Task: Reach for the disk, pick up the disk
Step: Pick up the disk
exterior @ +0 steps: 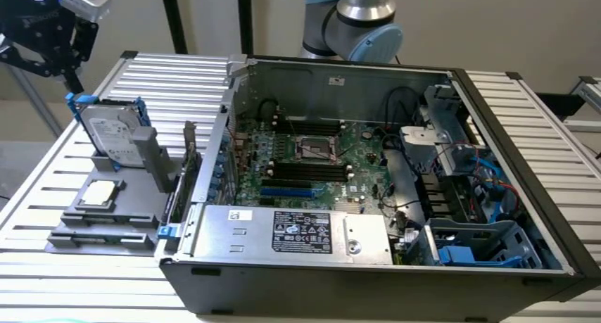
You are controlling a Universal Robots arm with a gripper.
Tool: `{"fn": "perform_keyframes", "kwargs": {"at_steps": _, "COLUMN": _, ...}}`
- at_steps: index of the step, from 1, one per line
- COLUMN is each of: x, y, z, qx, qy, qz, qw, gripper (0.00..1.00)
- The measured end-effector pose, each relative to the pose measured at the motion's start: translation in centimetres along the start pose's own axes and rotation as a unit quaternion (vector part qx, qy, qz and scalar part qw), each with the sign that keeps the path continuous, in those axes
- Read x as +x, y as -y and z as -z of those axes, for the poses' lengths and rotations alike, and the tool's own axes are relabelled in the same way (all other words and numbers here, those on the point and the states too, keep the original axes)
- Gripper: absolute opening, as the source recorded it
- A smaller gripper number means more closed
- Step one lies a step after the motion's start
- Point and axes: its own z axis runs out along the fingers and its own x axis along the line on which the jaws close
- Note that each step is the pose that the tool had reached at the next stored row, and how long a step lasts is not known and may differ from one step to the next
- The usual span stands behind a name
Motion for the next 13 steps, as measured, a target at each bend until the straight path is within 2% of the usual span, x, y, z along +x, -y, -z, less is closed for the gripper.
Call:
{"fn": "perform_keyframes", "kwargs": {"at_steps": 5, "x": 0.00, "y": 0.00, "z": -0.06, "qx": 0.0000, "qy": -0.0017, "qz": 0.045, "qw": 0.9990, "gripper": 0.11}}
{"fn": "perform_keyframes", "kwargs": {"at_steps": 13, "x": -0.01, "y": 0.01, "z": -0.21, "qx": 0.0000, "qy": -0.0038, "qz": 0.104, "qw": 0.9946, "gripper": 0.11}}
